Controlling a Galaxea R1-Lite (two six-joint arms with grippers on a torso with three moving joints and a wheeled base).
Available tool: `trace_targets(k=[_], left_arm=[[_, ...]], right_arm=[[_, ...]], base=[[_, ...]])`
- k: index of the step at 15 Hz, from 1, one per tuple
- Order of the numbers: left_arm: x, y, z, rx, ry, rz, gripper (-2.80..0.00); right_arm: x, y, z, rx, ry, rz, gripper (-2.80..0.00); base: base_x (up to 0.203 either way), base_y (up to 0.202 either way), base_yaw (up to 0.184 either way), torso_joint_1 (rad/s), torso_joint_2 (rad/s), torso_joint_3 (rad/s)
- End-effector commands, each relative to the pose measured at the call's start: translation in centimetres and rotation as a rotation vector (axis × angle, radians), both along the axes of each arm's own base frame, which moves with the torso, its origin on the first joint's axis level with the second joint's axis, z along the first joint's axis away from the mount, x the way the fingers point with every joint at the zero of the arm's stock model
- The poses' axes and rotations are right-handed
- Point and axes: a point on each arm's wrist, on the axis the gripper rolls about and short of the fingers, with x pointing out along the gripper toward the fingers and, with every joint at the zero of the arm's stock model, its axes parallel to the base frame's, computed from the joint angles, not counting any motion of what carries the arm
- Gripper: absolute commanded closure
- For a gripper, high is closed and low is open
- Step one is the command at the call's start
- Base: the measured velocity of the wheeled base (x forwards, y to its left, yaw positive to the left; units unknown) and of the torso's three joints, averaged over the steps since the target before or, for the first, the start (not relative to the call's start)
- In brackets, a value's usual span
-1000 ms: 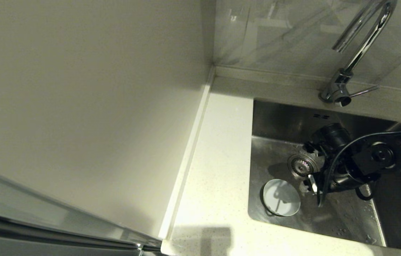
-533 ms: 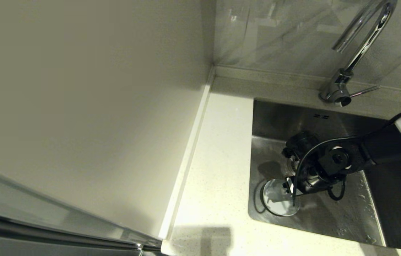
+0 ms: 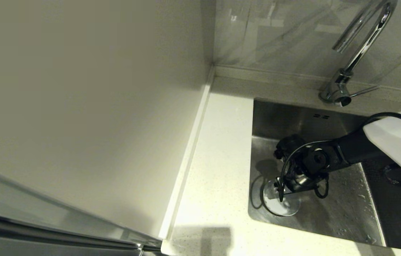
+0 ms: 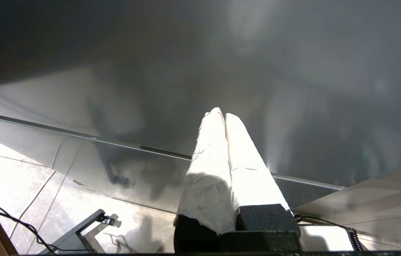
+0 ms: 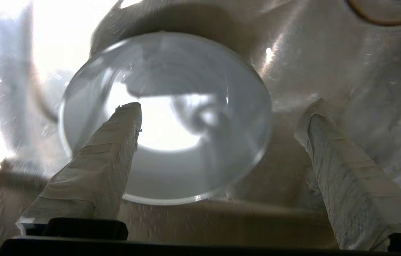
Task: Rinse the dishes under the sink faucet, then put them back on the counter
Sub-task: Put a bowl back to the table from the sink
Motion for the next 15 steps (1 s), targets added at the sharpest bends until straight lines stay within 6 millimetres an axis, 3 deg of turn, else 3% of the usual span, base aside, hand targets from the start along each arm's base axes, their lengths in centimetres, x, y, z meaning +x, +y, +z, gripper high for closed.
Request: trace_targets(k=[1,2,3,9,15], left_arm=[[0.0,0.0,0.0,-0.001,-0.003,0.0,0.0],[0.0,0.0,0.0,-0.001,-0.003,0.002,0.0],[0.0,0.0,0.0,-0.001,-0.003,-0.001,0.0],[0.0,0.0,0.0,-0.001,-0.003,0.001,0.0],[0.0,0.0,0.0,-0.001,-0.003,0.0,0.0]], right_arm=[[0.6,0.1,-1.7,-0.001,0.031,-0.019,-2.8],[0.7,0.1,-2.0,0.001,0.036,-0.024,-2.8],[0.8,0.1,-2.3,0.002,0.043,-0.024,0.0],[0.9,-0.1,-2.5,0.031,0.051,-0.041,0.0],[0.3,-1.6,1.9,0.055,-0.037,-0.07,0.0]], base=[[0.0,0.0,0.0,0.0,0.0,0.0],[0.0,0.0,0.0,0.0,0.0,0.0],[0.0,0.0,0.0,0.0,0.0,0.0],[0.0,0.0,0.0,0.0,0.0,0.0],[0.0,0.0,0.0,0.0,0.0,0.0]])
